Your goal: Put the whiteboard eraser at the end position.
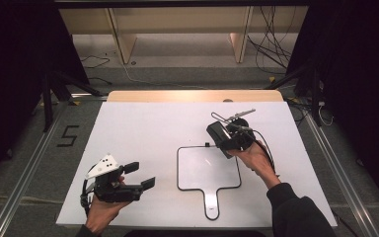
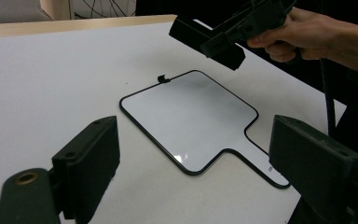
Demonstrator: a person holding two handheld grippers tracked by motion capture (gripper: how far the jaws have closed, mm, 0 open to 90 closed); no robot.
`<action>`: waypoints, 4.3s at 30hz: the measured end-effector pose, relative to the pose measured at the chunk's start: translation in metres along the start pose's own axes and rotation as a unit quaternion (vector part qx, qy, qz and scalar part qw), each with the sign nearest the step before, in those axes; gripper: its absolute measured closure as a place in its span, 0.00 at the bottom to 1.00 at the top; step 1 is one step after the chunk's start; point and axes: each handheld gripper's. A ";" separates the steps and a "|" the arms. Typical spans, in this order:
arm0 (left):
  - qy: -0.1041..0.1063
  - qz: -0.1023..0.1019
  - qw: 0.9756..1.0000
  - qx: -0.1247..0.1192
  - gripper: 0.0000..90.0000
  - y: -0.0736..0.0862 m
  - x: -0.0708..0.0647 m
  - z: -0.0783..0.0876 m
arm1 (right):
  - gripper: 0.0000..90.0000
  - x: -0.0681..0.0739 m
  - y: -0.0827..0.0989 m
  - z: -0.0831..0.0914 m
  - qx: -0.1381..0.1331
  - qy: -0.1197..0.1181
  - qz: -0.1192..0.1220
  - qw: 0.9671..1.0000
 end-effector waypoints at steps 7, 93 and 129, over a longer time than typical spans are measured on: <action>0.000 0.001 1.000 -0.003 0.17 0.000 0.000 0.000 | 0.46 -0.001 -0.018 -0.004 -0.004 0.006 -0.004 1.000; 0.017 -0.004 1.000 -0.016 0.17 -0.004 -0.003 0.003 | 0.45 -0.007 -0.097 -0.110 0.039 0.031 -0.047 0.998; 0.015 -0.002 1.000 -0.016 0.17 -0.003 -0.003 0.004 | 0.32 -0.009 -0.098 -0.086 0.011 -0.007 -0.054 0.998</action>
Point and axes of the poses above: each handheld gripper's, and its own axes: z roughly backward along the jaws, y roughly out of its underside, x roughly to its left, and after that the axes turned 10 degrees about x, right-handed
